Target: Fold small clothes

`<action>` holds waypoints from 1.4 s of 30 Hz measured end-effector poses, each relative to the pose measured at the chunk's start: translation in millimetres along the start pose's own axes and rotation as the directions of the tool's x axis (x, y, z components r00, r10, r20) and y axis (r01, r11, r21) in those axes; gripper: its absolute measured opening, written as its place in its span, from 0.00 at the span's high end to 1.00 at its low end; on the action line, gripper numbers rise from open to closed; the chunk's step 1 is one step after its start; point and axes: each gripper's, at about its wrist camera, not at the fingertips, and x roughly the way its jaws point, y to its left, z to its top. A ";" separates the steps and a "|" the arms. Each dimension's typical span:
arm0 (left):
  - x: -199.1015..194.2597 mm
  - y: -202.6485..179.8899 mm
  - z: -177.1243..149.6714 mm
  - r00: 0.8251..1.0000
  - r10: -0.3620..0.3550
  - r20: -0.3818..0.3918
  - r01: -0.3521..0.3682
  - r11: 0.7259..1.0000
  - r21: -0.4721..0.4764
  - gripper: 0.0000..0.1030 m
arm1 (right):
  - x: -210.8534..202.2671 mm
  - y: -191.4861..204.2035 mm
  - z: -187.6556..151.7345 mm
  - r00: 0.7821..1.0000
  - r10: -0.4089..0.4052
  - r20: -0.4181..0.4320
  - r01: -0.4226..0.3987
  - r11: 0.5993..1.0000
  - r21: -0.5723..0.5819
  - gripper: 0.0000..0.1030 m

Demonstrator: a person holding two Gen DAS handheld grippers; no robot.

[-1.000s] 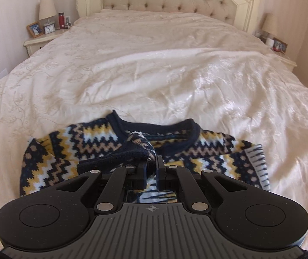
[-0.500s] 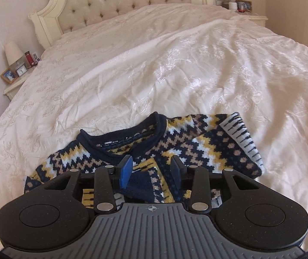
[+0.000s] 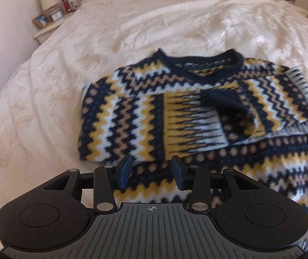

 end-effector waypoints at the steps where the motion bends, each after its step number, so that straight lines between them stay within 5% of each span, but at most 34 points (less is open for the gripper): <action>1: 3.8 8.5 -3.4 1.000 0.009 -0.017 -0.009 1.000 -0.020 0.62 | 3.8 7.2 4.3 1.000 0.005 -0.001 -0.005 1.000 -0.022 0.23; 12: 22.3 55.8 -14.5 0.995 0.008 -0.104 -0.021 0.992 -0.123 0.62 | 63.2 93.1 61.5 1.000 0.003 -0.026 -0.011 0.959 -0.285 0.34; 17: 25.8 60.1 -11.5 0.994 0.006 -0.111 -0.022 0.990 -0.143 0.62 | 97.1 100.0 68.9 0.993 -0.086 -0.078 0.052 0.932 -0.360 0.56; 26: 29.4 58.2 0.1 0.994 0.001 -0.110 -0.019 0.986 -0.164 0.62 | 78.6 40.2 78.1 0.995 -0.051 -0.081 0.036 0.985 -0.171 0.84; 33: 32.0 49.3 14.1 0.995 -0.010 -0.102 -0.006 0.988 -0.154 0.62 | 59.3 -8.0 74.9 0.996 -0.059 -0.067 0.055 0.997 -0.055 0.85; 42: 34.7 43.5 32.9 0.997 -0.007 -0.072 -0.002 0.992 -0.124 0.62 | 62.6 -13.0 67.5 0.995 -0.049 -0.091 0.046 0.999 -0.027 0.77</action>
